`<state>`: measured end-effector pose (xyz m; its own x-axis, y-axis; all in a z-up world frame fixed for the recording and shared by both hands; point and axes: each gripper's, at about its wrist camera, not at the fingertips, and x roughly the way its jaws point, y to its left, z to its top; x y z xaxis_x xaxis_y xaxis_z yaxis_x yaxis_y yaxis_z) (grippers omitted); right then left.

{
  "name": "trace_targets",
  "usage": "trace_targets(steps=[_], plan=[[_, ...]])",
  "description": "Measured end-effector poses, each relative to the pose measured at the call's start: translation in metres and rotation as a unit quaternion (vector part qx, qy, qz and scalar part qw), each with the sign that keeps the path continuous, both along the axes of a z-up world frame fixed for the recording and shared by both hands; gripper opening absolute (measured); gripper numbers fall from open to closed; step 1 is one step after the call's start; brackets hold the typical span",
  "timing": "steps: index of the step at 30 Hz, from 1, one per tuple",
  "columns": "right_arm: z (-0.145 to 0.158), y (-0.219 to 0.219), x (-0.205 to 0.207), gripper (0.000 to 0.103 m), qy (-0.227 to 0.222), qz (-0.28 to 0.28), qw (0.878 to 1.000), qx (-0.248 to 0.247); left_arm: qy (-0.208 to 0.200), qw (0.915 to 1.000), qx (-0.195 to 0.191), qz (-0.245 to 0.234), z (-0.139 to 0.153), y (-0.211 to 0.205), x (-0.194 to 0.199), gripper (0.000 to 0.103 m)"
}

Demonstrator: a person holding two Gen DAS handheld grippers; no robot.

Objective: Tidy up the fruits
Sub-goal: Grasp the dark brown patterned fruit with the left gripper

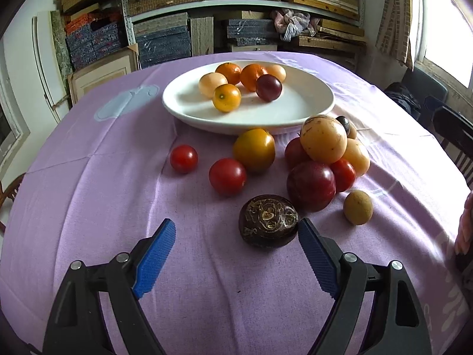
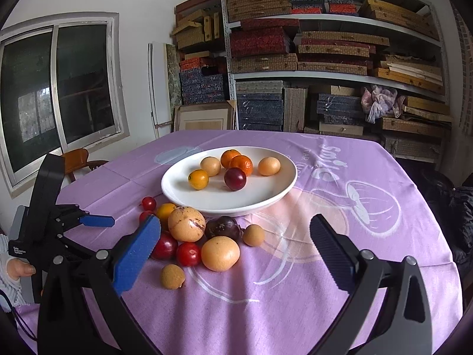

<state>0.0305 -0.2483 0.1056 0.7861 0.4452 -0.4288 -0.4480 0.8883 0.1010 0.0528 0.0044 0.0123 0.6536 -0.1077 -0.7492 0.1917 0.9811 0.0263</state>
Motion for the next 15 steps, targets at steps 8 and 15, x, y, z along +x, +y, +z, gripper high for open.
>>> trace_targets(steps=[8,15], plan=[[-0.004,0.001,0.004,0.099,0.012,0.001,1.000,-0.003,0.034,0.9991,-0.025,0.009,-0.006,0.008,0.018,0.089],[-0.005,0.001,0.005,0.099,0.013,0.001,1.000,-0.007,0.032,0.9972,-0.030,0.061,-0.005,0.041,0.020,0.089]])
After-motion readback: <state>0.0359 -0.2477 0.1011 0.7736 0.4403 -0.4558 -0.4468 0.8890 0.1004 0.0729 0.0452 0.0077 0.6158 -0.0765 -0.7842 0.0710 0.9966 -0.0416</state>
